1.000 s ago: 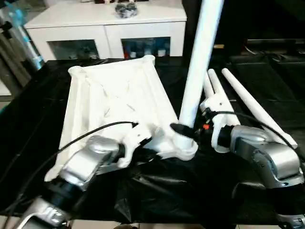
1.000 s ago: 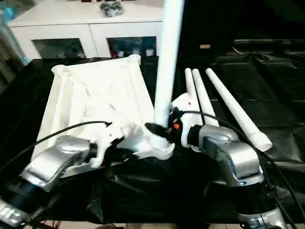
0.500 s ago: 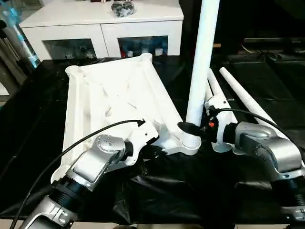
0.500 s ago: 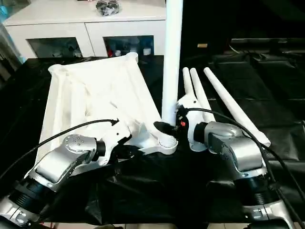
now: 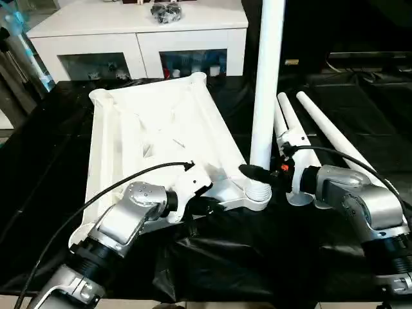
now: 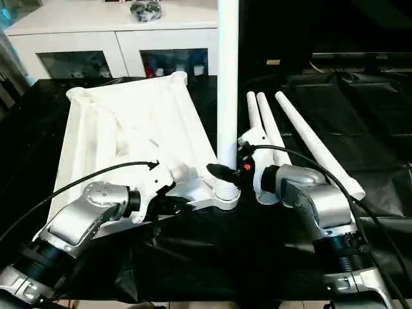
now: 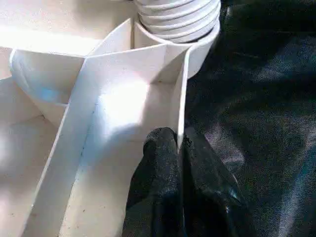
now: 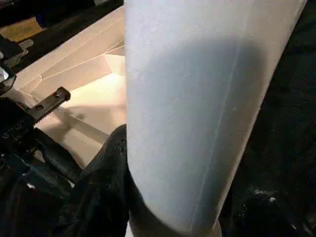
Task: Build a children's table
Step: Insert table leg to table base
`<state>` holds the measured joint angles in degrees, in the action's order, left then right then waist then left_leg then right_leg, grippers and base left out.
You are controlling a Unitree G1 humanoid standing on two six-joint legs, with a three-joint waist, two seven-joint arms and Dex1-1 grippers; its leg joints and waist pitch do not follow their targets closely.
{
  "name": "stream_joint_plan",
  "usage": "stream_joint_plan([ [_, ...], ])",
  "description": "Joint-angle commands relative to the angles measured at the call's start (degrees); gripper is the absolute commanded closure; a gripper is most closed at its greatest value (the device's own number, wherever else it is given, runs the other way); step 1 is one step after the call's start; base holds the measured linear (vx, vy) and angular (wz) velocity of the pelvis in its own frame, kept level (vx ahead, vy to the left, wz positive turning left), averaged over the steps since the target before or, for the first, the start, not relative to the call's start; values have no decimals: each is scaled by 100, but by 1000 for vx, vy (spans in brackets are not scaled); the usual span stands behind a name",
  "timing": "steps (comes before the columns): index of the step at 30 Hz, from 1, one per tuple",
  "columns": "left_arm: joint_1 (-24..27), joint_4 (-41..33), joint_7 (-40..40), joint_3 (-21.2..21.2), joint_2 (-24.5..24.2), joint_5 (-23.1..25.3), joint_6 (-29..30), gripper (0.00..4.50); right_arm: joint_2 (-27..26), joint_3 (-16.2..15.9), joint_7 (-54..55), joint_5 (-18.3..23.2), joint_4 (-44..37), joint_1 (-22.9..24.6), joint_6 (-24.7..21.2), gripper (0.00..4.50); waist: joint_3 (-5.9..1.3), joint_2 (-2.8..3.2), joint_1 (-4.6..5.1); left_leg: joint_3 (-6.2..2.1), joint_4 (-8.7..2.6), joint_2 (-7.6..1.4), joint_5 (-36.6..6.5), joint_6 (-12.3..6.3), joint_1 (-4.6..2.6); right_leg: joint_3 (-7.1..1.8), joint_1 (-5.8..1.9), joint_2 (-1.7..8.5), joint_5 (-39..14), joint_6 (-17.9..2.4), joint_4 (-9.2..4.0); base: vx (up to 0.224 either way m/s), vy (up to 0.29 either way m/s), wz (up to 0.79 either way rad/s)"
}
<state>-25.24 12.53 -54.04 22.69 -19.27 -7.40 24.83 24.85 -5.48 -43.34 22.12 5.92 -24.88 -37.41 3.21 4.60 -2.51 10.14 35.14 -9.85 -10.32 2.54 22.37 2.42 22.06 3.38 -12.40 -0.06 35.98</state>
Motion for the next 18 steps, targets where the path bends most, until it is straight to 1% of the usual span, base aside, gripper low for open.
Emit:
stream_joint_plan([
  [1, 0, -95, -211, -143, 143, -398, -248, 450, -39, 40, -17, -12, 174, 114, 46, 260, -447, -138, -49, -109, -323, -271, -405, -552, -73, -230, -285, 445, -182, -1474, -382, 0, 0, 0],
  [2, -2, -54, -232, -163, 161, -396, -279, 450, -50, 67, -23, 3, 198, 133, 53, 260, -451, -121, -59, -115, -324, -278, -389, -555, -78, -230, -285, 448, -153, -1483, -372, 0, 0, 0],
  [4, 24, 12, -268, -203, 187, -394, -339, 450, -76, 141, -17, 50, 237, 221, 90, 260, -444, -134, -55, -108, -327, -273, -431, -555, -77, -228, -284, 445, -192, -1492, -384, 0, 0, 0],
  [10, 33, 237, -308, -151, 167, -222, -504, 450, -112, 252, -2, 53, 292, 429, 211, 260, -438, -111, -71, -113, -342, -283, -562, -493, -90, -228, -272, 443, -391, -1443, -406, 0, 0, 0],
  [14, -4, 354, -247, -104, 147, -93, -573, 450, -173, 385, 84, 112, 244, 590, 270, 260, -438, -112, -83, -108, -347, -281, -620, -471, -99, -234, -266, 451, -526, -1398, -428, 0, 0, 0],
  [16, -37, 421, -212, -125, 172, -51, -596, 450, -226, 462, 123, 128, 218, 756, 401, 260, -437, -115, -84, -109, -349, -279, -644, -458, -95, -235, -268, 451, -566, -1370, -432, 0, 0, 0],
  [18, -64, 482, -192, -144, 195, -31, -624, 450, -301, 557, 142, 181, 203, 913, 543, 260, -437, -107, -91, -114, -363, -281, -734, -427, -103, -229, -259, 451, -751, -1304, -455, 0, 0, 0],
])
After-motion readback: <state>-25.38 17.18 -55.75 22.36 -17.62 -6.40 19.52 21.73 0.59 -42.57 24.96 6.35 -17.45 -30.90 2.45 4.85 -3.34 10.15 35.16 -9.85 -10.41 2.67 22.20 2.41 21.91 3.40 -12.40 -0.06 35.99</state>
